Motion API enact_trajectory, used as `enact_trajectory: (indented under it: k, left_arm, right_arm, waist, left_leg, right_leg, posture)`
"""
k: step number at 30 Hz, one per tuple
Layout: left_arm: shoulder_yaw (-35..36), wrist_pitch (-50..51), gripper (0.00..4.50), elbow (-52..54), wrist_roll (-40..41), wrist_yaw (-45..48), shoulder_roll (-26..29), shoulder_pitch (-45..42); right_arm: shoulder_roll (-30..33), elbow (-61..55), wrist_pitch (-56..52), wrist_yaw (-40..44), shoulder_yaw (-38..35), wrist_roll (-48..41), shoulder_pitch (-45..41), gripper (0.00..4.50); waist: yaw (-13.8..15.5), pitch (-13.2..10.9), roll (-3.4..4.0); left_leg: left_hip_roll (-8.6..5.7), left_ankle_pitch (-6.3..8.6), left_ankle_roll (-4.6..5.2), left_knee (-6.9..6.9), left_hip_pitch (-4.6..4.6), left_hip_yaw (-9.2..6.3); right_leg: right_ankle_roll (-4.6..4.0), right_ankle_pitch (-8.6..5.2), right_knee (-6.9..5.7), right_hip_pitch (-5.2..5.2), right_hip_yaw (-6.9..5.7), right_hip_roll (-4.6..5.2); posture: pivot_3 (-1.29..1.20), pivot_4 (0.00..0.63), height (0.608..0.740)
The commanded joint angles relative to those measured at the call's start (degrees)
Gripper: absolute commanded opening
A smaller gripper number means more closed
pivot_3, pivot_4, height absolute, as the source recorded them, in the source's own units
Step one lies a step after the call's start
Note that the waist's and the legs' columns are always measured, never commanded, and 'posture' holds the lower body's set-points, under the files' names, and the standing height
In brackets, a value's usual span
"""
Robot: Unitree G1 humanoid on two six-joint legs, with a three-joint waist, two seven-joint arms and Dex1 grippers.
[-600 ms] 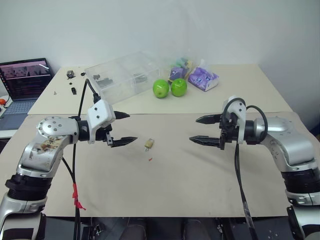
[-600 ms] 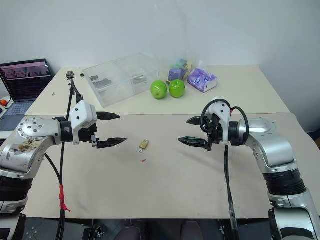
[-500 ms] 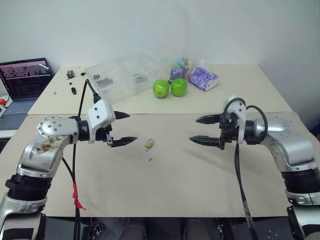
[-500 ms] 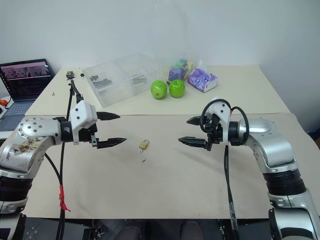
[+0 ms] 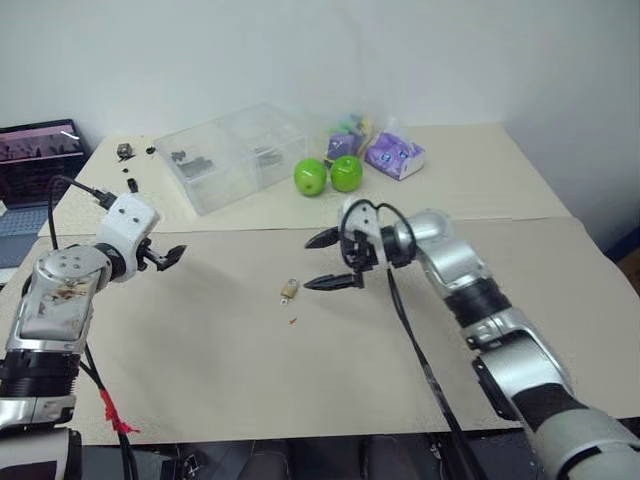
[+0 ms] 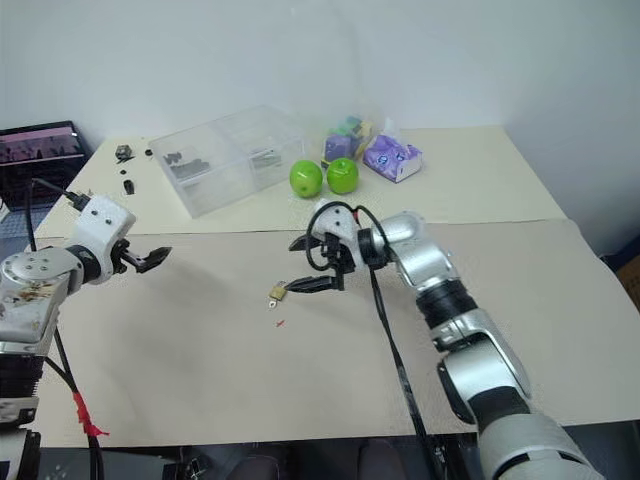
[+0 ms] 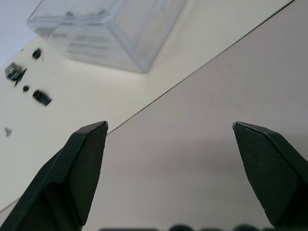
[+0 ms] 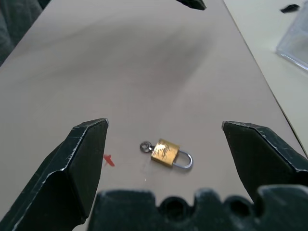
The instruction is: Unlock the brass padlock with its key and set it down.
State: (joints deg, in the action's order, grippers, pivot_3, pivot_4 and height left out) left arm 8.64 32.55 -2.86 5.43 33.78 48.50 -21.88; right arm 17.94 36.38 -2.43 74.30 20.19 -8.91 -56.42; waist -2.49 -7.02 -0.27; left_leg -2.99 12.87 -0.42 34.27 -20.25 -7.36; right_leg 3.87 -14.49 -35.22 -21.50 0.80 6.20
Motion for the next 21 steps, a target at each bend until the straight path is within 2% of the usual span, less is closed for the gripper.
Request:
enact_trajectory:
  k: [1,12,17,21]
  left_arm:
    - [4.5,3.3,4.42,6.6,0.7,-2.9,-0.7,2.8]
    - [9.4,7.9,4.42,15.3,1.9,-5.9,-2.3,9.0]
    - [10.4,8.7,4.42,16.8,2.1,-6.2,-2.6,10.5]
    - [10.4,6.4,4.42,19.0,4.4,-4.1,-3.5,10.3]
  right_arm:
    - [-3.8,10.7,9.3,2.2,0.7,3.7,-5.3,4.5]
    - [-12.0,30.3,22.7,1.3,1.1,12.7,-10.0,4.5]
    - [-13.6,35.1,23.1,-3.5,-0.9,14.7,-13.5,4.5]
    - [-13.4,36.3,21.7,-3.3,-3.4,14.1,-16.3,4.5]
  waist:
    - [0.1,0.0,0.0]
    - [-0.4,0.0,-0.06]
    - [-1.0,0.0,-0.06]
    - [-1.4,0.1,-0.08]
  left_leg:
    - [0.03,0.03,-0.06,0.01,0.04,0.0]
    - [0.06,-0.18,-0.43,-0.25,0.04,-0.02]
    - [0.11,-0.22,-0.51,-0.36,0.07,-0.05]
    - [0.11,-0.21,-0.53,-0.38,0.07,-0.07]
  right_leg:
    - [-0.02,0.01,0.0,-0.11,0.02,0.0]
    - [-0.22,0.14,-0.57,-0.58,0.04,-0.01]
    - [-0.32,0.2,-0.57,-0.65,0.05,-0.1]
    - [-0.33,0.21,-0.57,-0.65,0.05,-0.1]
  posture:
    - [0.0,0.15,0.74]
    - [0.0,0.15,0.74]
    - [0.0,0.15,0.74]
    - [0.0,0.15,0.74]
